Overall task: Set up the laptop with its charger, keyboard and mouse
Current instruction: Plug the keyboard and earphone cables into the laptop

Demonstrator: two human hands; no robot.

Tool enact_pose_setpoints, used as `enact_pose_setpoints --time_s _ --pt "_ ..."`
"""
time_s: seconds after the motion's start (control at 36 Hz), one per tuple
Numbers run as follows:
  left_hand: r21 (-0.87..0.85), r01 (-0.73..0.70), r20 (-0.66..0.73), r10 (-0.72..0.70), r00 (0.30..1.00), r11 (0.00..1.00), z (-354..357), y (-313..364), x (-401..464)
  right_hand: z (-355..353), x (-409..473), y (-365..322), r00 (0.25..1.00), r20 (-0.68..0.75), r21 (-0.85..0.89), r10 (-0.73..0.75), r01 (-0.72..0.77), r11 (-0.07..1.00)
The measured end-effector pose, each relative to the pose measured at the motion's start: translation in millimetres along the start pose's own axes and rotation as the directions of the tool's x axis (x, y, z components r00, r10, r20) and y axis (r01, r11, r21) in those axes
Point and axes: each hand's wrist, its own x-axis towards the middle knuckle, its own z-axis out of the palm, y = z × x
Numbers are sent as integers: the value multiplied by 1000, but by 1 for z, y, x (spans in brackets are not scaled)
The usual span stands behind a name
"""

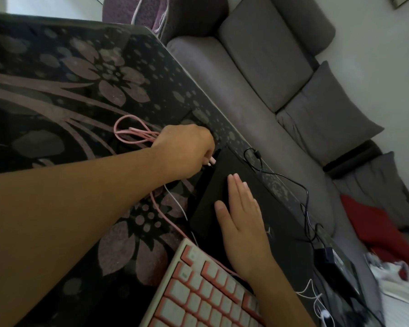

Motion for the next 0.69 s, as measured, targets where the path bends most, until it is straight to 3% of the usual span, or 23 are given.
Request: enact_pose_setpoints --time_s 0.22,0.36,0.69 --pt "26 -28 -32 29 999 999 3 0 -1 -1 0 0 1000 -3 -1 0 0 1000" --pt "88 -24 45 20 999 996 1 7 5 1 0 0 1000 -2 -8 -5 4 1000" --pt "141 -13 3 13 1000 990 15 16 12 2 0 -1 1000 -19 -14 -14 14 1000"
